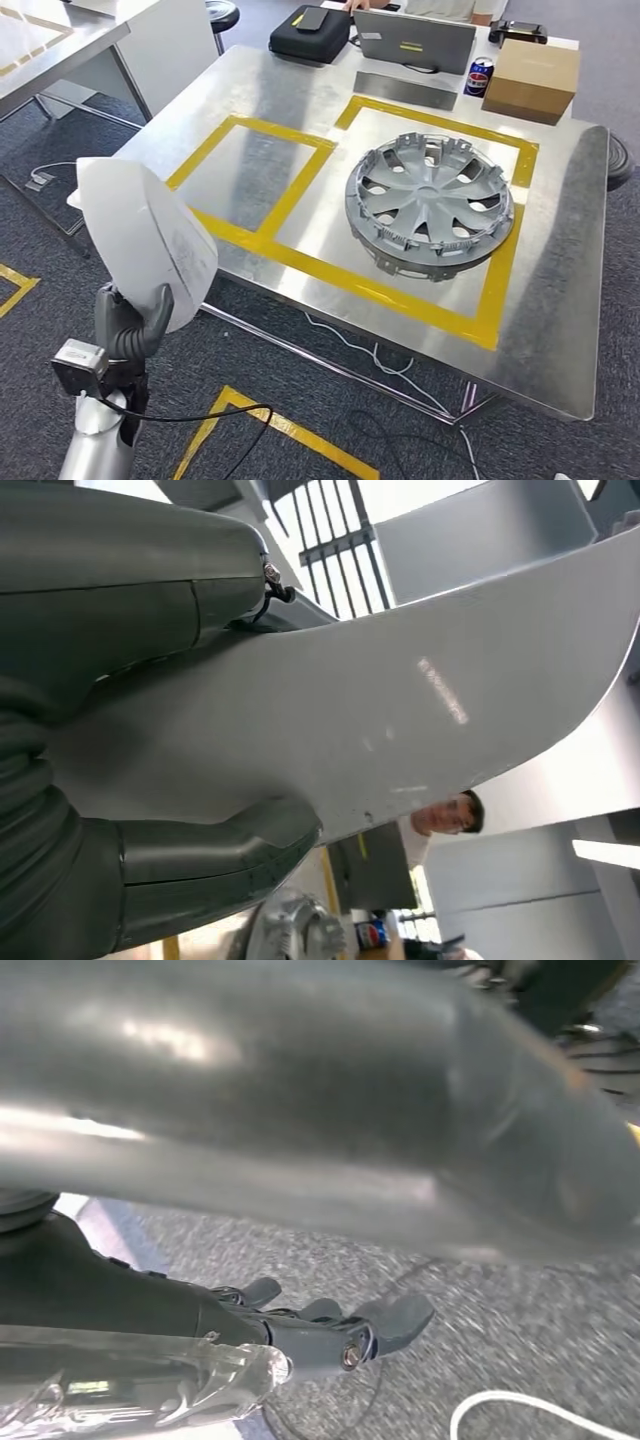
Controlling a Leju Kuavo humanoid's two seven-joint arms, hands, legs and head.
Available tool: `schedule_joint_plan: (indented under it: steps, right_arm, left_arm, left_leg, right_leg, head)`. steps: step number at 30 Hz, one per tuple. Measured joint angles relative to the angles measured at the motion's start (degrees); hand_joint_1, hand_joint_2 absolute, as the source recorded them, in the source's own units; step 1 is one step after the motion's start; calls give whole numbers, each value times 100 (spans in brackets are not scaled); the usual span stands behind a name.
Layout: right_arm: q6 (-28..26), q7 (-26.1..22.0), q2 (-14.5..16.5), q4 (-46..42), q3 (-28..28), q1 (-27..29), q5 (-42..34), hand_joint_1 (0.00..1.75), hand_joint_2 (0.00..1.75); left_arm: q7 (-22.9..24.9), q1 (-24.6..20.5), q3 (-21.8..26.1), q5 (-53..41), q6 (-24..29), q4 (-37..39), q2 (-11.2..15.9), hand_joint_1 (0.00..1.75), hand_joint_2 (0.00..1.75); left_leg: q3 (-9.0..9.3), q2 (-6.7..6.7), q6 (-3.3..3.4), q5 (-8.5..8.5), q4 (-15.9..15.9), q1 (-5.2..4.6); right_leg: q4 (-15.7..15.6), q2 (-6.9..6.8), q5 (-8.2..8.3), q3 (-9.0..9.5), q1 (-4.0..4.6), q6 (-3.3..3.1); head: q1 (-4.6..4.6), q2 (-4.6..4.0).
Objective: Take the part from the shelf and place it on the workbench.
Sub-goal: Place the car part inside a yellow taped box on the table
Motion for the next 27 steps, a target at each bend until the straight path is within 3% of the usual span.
schedule_joint_plan:
  steps: [2,6,8,13,20,25,27]
  right_arm:
    - [-12,123,1,0,45,0,46,0,0]
    - [-11,166,2,0,105,-4,100,0,0]
    - [-20,102,2,0,143,-3,120,0,0]
    - [-82,-273,2,0,266,-10,222,0,0]
    - [-112,-409,2,0,332,-10,213,0,0]
    - [-106,-614,-8,0,358,-20,222,0,0]
    - [-91,-625,-9,0,362,-21,223,0,0]
  left_arm:
    - [126,-102,-26,-406,274,-2,79,175,175]
    - [213,-353,-85,-968,651,-2,284,175,175]
    - [300,-457,-95,-1227,826,-1,371,175,175]
    - [735,-916,-130,-2200,1466,192,713,175,175]
    - [899,-1245,-138,-2484,1653,491,1008,175,175]
    - [1369,-1480,-244,-3503,1824,918,1433,175,175]
    - [1409,-1509,-258,-3598,1829,984,1482,175,175]
  left_leg:
    - [11,0,-36,-2,-30,1]
    - [20,0,-268,8,-75,16]
    - [24,0,-317,13,-78,22]
    - [27,0,-328,22,-75,12]
    - [29,0,-311,30,-73,1]
    - [29,1,-309,28,-73,1]
    - [29,1,-309,28,-73,1]
  right_leg:
    - [0,0,-13,2,4,-22]
    - [3,-3,-15,1,12,-45]
    - [4,-4,-10,2,15,-53]
    - [-5,-9,11,11,6,-51]
    - [-32,-9,26,26,-3,-31]
    - [-40,-6,28,28,-3,-28]
    - [-40,-6,28,28,-3,-28]
  head:
    - [1,0]
    - [1,0]
    - [2,0]
    - [5,0]
    - [5,0]
    - [7,0]
    - [7,0]
